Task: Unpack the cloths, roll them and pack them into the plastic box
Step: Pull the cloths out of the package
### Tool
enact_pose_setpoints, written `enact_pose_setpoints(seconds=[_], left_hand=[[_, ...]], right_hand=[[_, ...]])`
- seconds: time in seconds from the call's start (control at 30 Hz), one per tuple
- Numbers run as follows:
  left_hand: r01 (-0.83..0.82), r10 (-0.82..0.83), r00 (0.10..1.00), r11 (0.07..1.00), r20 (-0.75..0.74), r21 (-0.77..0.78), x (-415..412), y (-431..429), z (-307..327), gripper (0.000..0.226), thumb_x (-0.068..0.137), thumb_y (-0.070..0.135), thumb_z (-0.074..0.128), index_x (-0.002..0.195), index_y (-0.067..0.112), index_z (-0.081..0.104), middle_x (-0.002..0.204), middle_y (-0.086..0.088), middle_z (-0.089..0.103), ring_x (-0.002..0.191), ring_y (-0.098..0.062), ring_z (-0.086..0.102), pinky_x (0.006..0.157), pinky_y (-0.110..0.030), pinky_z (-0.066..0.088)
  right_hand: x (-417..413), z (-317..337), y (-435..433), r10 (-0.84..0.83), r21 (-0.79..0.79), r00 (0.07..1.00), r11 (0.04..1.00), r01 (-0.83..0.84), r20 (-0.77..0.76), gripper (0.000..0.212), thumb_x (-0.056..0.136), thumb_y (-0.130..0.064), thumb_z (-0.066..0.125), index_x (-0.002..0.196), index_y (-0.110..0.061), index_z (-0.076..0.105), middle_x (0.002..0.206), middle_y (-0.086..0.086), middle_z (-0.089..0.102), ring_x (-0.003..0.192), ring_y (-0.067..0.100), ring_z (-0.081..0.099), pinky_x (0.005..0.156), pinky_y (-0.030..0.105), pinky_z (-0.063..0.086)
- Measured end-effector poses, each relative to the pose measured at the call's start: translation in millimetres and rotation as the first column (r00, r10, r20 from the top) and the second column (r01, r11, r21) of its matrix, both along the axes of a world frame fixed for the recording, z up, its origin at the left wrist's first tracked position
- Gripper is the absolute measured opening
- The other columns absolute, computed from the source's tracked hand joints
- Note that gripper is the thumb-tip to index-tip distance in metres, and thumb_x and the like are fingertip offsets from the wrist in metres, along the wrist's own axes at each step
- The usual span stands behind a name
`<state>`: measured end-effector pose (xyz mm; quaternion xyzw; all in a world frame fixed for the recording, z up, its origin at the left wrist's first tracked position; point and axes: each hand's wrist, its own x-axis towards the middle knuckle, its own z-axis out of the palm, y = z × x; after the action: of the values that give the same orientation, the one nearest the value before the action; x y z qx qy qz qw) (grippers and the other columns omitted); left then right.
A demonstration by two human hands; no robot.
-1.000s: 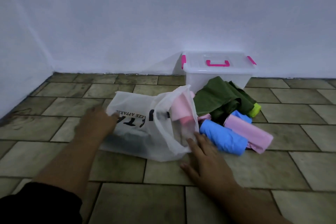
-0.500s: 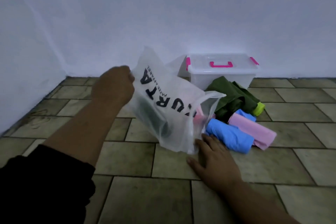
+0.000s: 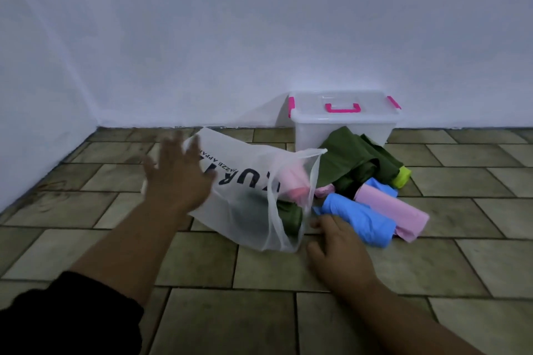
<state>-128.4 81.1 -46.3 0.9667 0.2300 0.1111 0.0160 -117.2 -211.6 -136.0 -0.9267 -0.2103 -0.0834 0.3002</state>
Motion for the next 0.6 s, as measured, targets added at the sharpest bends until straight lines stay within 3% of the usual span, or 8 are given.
enact_pose_setpoints(seconds=[0.07, 0.13, 0.27, 0.37, 0.5, 0.6], left_hand=[[0.201, -0.207, 0.971, 0.978, -0.119, -0.064, -3, -26, -27, 0.08, 0.085, 0.063, 0.041, 0.149, 0.034, 0.003, 0.159, 0.004, -0.009, 0.146, -0.022, -0.007, 0.112, -0.057, 0.003], [0.249, -0.283, 0.922, 0.956, -0.266, -0.154, -6, -43, -50, 0.085, 0.083, 0.067, 0.041, 0.148, 0.035, -0.002, 0.159, 0.005, -0.01, 0.146, -0.023, -0.008, 0.112, -0.056, 0.002], [0.216, -0.265, 0.917, 0.958, -0.299, -0.186, -10, -50, -80, 0.089, 0.082, 0.071, 0.038, 0.148, 0.033, -0.01, 0.159, 0.001, -0.007, 0.146, -0.024, -0.004, 0.112, -0.057, 0.002], [0.188, -0.246, 0.923, 0.959, -0.294, -0.213, -8, -47, -88, 0.092, 0.08, 0.074, 0.036, 0.147, 0.035, -0.013, 0.16, 0.002, -0.006, 0.146, -0.023, 0.0, 0.112, -0.057, 0.004], [0.135, -0.221, 0.921, 0.954, -0.32, -0.269, 1, -37, -89, 0.092, 0.079, 0.075, 0.035, 0.147, 0.035, -0.012, 0.16, 0.0, -0.003, 0.146, -0.022, 0.003, 0.113, -0.056, 0.01], [0.023, -0.118, 0.929, 0.965, -0.351, -0.262, 19, -23, -86, 0.095, 0.078, 0.075, 0.037, 0.147, 0.035, -0.015, 0.16, -0.001, -0.002, 0.145, -0.028, 0.009, 0.112, -0.057, 0.016]], right_hand=[[10, 11, 9, 0.023, -0.01, 0.995, 1.0, -0.023, 0.096, 0.023, 0.074, -0.026, 0.061, 0.095, -0.018, 0.057, 0.09, 0.0, 0.058, 0.085, 0.021, 0.054, 0.073, 0.032, 0.042], [22, 23, 21, 0.138, -0.05, 0.989, 0.99, -0.135, 0.052, 0.037, 0.072, -0.026, 0.064, 0.108, -0.02, 0.056, 0.105, 0.0, 0.061, 0.096, 0.02, 0.054, 0.08, 0.031, 0.042], [46, 28, 42, 0.288, -0.223, 0.936, 0.917, -0.33, -0.2, 0.059, 0.075, -0.027, 0.065, 0.13, -0.028, 0.044, 0.126, 0.001, 0.058, 0.111, 0.023, 0.053, 0.091, 0.032, 0.043], [55, 27, 47, 0.295, -0.224, 0.929, 0.912, -0.344, -0.223, 0.058, 0.076, -0.027, 0.064, 0.13, -0.031, 0.044, 0.125, 0.0, 0.059, 0.111, 0.023, 0.054, 0.091, 0.032, 0.044], [55, 31, 27, 0.264, -0.113, 0.964, 0.957, -0.267, -0.039, 0.056, 0.073, -0.024, 0.066, 0.127, -0.029, 0.052, 0.117, -0.002, 0.06, 0.107, 0.018, 0.052, 0.085, 0.026, 0.038], [48, 33, 1, 0.114, -0.029, 0.982, 0.993, -0.111, 0.151, 0.049, 0.067, -0.028, 0.068, 0.115, -0.023, 0.06, 0.099, -0.002, 0.058, 0.091, 0.02, 0.054, 0.073, 0.029, 0.04]])
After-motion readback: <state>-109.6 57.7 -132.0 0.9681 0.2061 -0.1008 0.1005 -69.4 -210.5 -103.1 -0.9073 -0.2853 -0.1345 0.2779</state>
